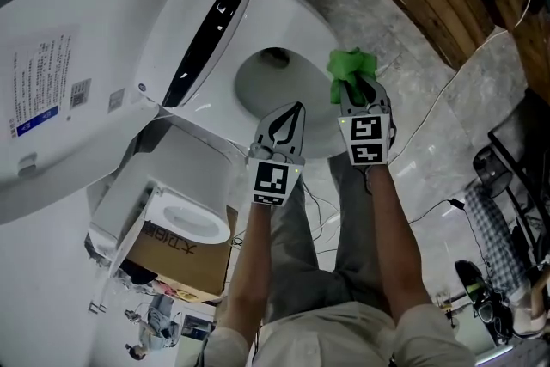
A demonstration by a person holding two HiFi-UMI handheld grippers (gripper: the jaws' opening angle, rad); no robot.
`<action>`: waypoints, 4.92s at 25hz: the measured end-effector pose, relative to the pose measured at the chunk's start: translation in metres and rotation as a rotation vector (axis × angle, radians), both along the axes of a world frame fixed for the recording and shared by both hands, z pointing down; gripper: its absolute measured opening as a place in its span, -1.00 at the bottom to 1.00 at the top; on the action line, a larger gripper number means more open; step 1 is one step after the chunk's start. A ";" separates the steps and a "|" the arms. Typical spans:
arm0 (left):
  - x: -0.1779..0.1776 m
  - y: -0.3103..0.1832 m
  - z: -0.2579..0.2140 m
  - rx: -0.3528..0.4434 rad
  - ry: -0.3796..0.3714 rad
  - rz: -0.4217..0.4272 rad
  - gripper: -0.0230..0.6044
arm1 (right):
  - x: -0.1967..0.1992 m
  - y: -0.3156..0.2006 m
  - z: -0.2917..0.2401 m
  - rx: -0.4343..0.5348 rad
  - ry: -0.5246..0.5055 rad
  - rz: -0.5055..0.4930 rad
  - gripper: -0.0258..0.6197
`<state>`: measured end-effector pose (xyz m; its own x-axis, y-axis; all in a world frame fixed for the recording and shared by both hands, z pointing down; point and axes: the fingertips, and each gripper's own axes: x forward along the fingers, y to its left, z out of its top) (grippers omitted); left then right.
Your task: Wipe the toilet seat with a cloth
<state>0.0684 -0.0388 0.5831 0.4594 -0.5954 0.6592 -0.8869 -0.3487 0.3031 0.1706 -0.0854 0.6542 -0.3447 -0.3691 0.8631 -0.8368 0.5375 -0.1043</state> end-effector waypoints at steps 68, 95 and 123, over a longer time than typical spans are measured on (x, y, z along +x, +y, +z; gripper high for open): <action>-0.186 0.013 -0.019 0.106 0.008 -0.294 -0.89 | -0.204 -0.054 0.004 0.141 0.058 -0.359 -0.63; -0.221 0.083 -0.019 0.097 -0.008 -0.380 -0.89 | -0.269 0.028 0.003 0.161 0.058 -0.655 -0.62; -0.216 0.141 -0.024 0.069 -0.015 -0.389 -0.89 | -0.284 0.129 0.006 0.091 0.004 -0.852 -0.63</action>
<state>-0.1472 0.1026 0.5593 0.1808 -0.7662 0.6166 -0.9610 -0.0044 0.2764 -0.1131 0.0439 0.6602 -0.5331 -0.0533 0.8444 -0.1440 0.9892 -0.0284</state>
